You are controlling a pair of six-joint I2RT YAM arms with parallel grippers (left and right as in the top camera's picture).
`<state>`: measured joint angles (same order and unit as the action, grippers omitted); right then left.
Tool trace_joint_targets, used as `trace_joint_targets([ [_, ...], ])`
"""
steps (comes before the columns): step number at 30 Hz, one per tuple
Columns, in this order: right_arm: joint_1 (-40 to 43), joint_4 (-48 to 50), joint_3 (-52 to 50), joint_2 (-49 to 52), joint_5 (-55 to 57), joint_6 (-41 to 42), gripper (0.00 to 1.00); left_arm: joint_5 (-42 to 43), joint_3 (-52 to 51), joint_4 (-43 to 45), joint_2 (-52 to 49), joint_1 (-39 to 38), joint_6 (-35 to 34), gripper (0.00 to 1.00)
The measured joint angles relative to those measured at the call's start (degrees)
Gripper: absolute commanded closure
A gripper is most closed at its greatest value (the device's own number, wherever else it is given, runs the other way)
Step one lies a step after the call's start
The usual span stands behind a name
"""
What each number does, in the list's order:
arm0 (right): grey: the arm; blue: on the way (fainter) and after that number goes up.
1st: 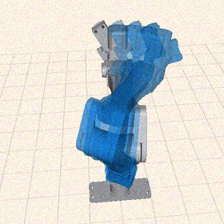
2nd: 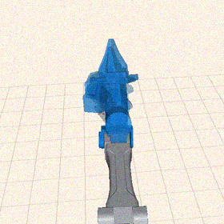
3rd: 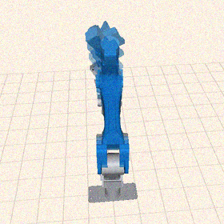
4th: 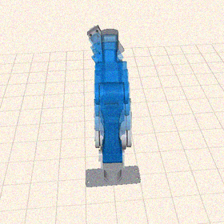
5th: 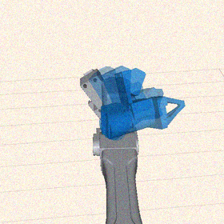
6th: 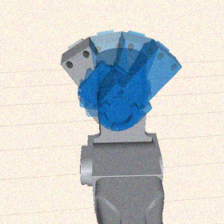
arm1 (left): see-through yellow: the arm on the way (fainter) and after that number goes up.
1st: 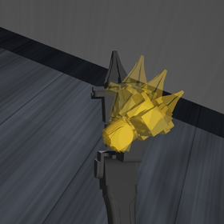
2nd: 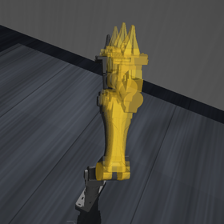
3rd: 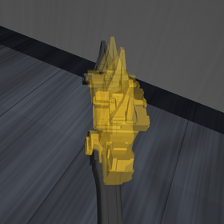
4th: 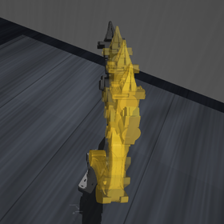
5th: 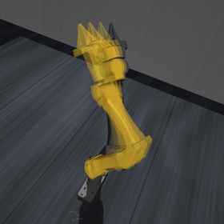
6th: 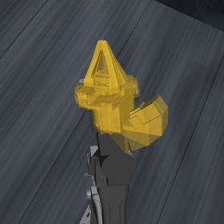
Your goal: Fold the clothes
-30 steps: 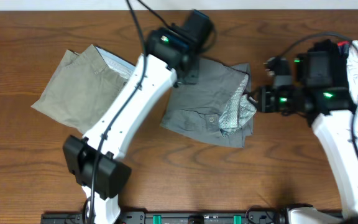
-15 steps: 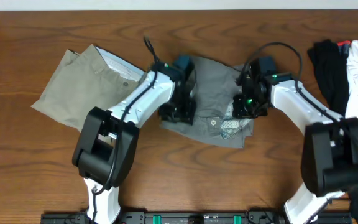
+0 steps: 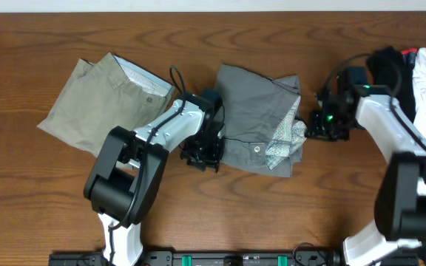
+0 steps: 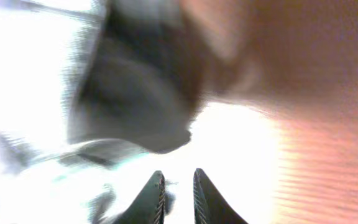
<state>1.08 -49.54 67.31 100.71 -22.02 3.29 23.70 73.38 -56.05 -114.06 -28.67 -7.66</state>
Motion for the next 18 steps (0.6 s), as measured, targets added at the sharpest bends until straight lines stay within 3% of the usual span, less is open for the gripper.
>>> trace_joint_targets([
  [5,-1.5,4.5,0.1,-7.4,-12.9,-3.1,0.84,-0.1,2.9,0.7,7.0,0.0,-0.1,0.62],
  [11,-7.6,12.2,0.1,-5.7,-15.5,-3.1,0.87,-0.5,5.7,15.1,18.4,0.0,-0.1,0.62],
  [18,-11.1,24.7,0.1,4.9,-12.8,1.0,0.88,-4.2,4.9,20.1,13.5,0.0,-0.1,0.62],
])
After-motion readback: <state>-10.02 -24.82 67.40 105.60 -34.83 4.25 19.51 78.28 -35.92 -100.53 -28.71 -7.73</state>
